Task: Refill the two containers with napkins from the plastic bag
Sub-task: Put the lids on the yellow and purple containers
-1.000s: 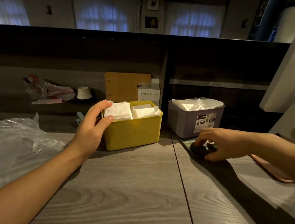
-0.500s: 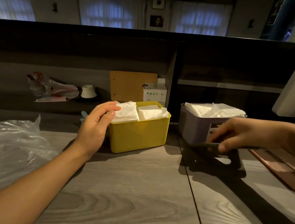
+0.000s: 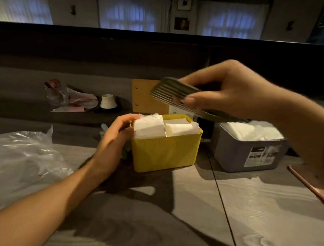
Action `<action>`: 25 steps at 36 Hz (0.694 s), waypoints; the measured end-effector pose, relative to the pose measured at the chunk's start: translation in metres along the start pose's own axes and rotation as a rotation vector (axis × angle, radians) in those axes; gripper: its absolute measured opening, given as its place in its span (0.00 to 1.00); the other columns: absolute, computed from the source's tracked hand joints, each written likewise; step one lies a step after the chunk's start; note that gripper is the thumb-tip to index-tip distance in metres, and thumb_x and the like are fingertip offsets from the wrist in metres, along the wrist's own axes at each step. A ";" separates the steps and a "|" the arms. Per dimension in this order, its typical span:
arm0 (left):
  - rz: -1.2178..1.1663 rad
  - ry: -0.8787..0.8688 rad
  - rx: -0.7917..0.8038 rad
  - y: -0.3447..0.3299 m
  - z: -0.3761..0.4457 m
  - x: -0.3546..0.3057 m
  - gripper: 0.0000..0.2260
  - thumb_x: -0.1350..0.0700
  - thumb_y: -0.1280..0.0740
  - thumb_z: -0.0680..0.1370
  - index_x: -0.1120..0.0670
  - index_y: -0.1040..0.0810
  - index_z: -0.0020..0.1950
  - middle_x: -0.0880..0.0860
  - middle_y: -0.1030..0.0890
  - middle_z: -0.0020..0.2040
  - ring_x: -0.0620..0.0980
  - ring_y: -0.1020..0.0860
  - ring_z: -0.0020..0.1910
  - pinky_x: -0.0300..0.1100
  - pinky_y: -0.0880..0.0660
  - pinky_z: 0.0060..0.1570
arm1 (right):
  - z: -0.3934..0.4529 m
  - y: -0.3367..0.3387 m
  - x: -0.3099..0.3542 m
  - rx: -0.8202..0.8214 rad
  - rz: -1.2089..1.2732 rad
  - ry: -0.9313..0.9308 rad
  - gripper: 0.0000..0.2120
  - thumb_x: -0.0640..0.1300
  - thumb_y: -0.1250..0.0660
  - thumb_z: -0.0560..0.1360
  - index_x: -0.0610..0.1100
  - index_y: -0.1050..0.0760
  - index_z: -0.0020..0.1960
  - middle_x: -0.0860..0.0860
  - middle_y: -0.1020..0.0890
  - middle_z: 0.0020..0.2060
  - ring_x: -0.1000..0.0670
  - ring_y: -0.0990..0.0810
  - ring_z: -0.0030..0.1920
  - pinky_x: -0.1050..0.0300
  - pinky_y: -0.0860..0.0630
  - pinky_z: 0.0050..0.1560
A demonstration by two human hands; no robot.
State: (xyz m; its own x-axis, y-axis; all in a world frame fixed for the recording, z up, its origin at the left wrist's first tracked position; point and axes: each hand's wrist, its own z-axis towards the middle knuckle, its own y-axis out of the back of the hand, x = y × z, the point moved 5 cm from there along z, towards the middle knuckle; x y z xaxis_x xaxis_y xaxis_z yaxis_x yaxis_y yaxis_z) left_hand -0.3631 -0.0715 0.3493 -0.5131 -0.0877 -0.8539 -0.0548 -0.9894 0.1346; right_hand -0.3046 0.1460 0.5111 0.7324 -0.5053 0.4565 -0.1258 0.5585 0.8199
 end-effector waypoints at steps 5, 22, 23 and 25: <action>-0.145 0.046 -0.088 0.001 -0.002 0.011 0.15 0.49 0.40 0.79 0.43 0.23 0.65 0.46 0.19 0.64 0.48 0.24 0.67 0.43 0.27 0.64 | 0.052 -0.049 -0.009 0.081 -0.388 0.156 0.20 0.57 0.33 0.76 0.54 0.23 0.67 0.57 0.20 0.54 0.56 0.20 0.52 0.59 0.21 0.52; -0.057 0.028 -0.012 0.001 0.001 0.010 0.29 0.40 0.34 0.76 0.44 0.34 0.76 0.35 0.29 0.70 0.27 0.31 0.66 0.22 0.32 0.57 | 0.053 -0.089 -0.066 0.173 -0.395 0.156 0.19 0.55 0.38 0.80 0.53 0.24 0.69 0.55 0.24 0.60 0.58 0.26 0.57 0.58 0.24 0.56; -0.034 0.027 0.005 0.001 0.001 0.011 0.28 0.39 0.34 0.75 0.41 0.33 0.75 0.34 0.29 0.71 0.26 0.32 0.66 0.21 0.32 0.57 | 0.053 -0.089 -0.066 0.173 -0.397 0.166 0.19 0.56 0.39 0.80 0.53 0.23 0.69 0.56 0.24 0.60 0.58 0.26 0.58 0.59 0.25 0.56; 0.012 0.030 0.022 0.001 0.002 0.012 0.26 0.35 0.34 0.72 0.35 0.32 0.71 0.35 0.32 0.74 0.27 0.34 0.69 0.23 0.33 0.60 | 0.051 -0.089 -0.067 0.174 -0.399 0.180 0.19 0.57 0.40 0.80 0.52 0.23 0.68 0.56 0.24 0.61 0.57 0.27 0.58 0.59 0.26 0.56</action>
State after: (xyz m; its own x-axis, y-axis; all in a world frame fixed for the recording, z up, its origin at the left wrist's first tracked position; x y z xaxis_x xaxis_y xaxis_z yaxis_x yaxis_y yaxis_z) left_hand -0.3705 -0.0737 0.3402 -0.4875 -0.1034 -0.8670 -0.0675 -0.9855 0.1555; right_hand -0.3770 0.0966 0.4247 0.8488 -0.5273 0.0391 0.0901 0.2171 0.9720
